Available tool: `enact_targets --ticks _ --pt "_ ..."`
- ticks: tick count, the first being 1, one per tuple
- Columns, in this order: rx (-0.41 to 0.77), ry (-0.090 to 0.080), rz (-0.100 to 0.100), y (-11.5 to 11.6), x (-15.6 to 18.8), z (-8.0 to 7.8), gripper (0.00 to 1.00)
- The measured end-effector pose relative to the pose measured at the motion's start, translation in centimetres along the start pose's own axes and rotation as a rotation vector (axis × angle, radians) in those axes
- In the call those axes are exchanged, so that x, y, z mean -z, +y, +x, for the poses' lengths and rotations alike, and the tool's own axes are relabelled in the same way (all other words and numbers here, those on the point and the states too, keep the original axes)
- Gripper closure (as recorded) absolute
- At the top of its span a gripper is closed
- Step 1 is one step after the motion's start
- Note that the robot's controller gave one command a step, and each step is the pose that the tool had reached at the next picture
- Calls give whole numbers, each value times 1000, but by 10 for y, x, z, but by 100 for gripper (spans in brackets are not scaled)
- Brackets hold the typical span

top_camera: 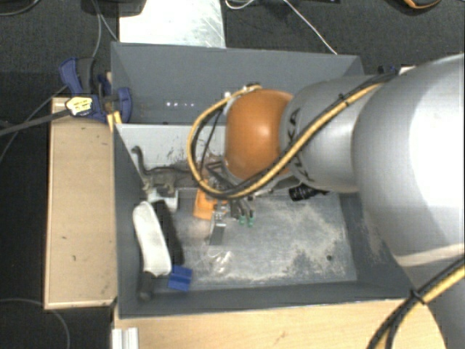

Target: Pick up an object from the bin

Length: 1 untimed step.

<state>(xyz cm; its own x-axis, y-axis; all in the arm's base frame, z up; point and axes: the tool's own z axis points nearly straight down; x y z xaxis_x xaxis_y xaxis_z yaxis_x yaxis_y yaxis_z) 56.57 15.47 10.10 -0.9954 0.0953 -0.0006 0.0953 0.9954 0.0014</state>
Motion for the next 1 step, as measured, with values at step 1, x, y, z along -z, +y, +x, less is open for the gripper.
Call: enact_targets --ticks 1 --pt "250 -6 -2 -26 -11 -26 0"
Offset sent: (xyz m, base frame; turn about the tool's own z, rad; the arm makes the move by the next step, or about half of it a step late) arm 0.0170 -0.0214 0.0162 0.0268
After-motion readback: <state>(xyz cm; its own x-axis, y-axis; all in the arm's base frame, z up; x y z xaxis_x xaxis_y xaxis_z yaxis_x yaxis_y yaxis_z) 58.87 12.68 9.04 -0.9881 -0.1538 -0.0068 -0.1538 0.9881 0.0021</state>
